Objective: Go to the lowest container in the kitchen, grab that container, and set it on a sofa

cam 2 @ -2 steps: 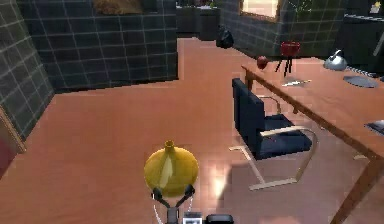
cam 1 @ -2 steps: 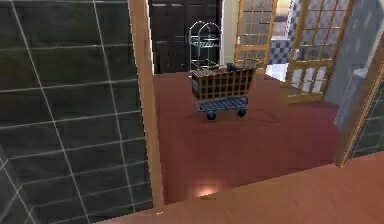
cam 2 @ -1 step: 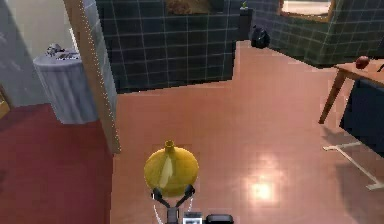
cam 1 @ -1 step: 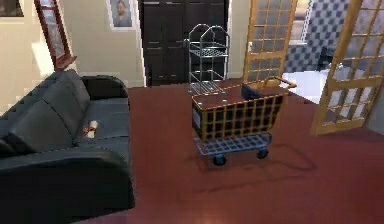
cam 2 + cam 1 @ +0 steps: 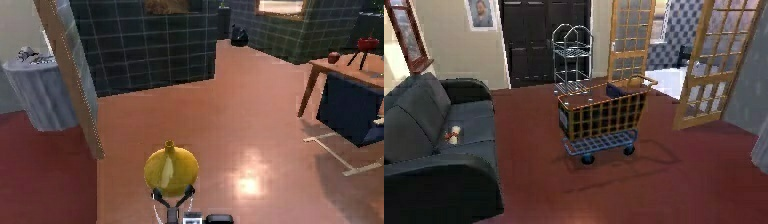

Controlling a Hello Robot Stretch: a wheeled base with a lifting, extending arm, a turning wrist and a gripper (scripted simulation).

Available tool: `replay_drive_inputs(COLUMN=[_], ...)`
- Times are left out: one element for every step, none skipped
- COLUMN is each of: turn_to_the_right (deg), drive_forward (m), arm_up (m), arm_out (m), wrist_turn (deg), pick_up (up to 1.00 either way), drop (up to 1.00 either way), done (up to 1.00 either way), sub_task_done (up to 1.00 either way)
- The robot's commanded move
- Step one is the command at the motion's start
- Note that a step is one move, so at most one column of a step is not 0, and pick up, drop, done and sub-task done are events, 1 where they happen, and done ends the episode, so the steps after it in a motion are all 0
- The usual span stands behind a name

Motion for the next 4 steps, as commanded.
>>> replay_drive_inputs(turn_to_the_right=[0.0, -6.0, 0.0, -6.0], drive_forward=[0.1, 0.0, 1.0, 0.0], arm_up=[0.0, 0.0, 0.0, 0.0], arm_out=[0.0, 0.0, 0.0, 0.0], wrist_turn=[0.0, 0.0, 0.0, 0.0], pick_up=[0.0, 0.0, 0.0, 0.0], drop=[0.0, 0.0, 0.0, 0.0], done=[0.0, 0.0, 0.0, 0.0], sub_task_done=[0.0, 0.0, 0.0, 0.0])
